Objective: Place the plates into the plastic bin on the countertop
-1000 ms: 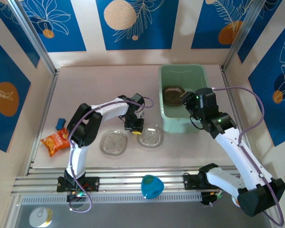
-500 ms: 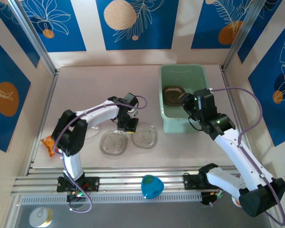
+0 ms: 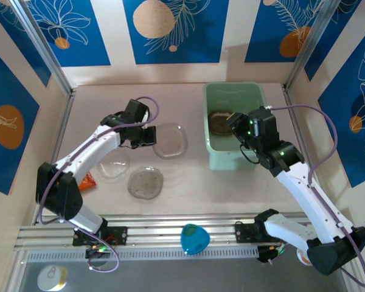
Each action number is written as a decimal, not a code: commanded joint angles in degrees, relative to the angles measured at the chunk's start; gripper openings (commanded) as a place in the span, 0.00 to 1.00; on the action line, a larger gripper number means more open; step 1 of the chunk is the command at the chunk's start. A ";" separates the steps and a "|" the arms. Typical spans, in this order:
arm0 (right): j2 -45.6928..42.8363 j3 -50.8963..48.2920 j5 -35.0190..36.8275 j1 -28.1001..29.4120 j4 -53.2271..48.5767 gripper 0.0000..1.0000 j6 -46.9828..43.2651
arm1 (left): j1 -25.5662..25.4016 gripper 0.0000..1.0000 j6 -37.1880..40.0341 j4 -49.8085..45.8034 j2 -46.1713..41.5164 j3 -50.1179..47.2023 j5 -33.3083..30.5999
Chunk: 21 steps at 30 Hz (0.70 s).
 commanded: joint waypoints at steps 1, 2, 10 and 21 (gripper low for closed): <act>2.06 4.23 -3.44 0.39 2.85 0.43 -2.76 | 0.91 0.00 -3.33 5.37 -2.45 3.26 -2.03; 2.93 5.50 -4.73 0.36 3.08 0.43 -3.34 | 1.01 0.00 -3.86 6.76 -2.94 4.02 -2.54; 7.58 9.73 -16.84 0.17 6.02 0.41 -0.91 | 0.79 0.00 -7.30 21.79 -7.32 5.29 -7.72; 10.93 10.34 -26.61 0.77 14.39 0.43 -1.92 | -4.09 0.00 -12.96 32.73 -5.20 8.97 -9.66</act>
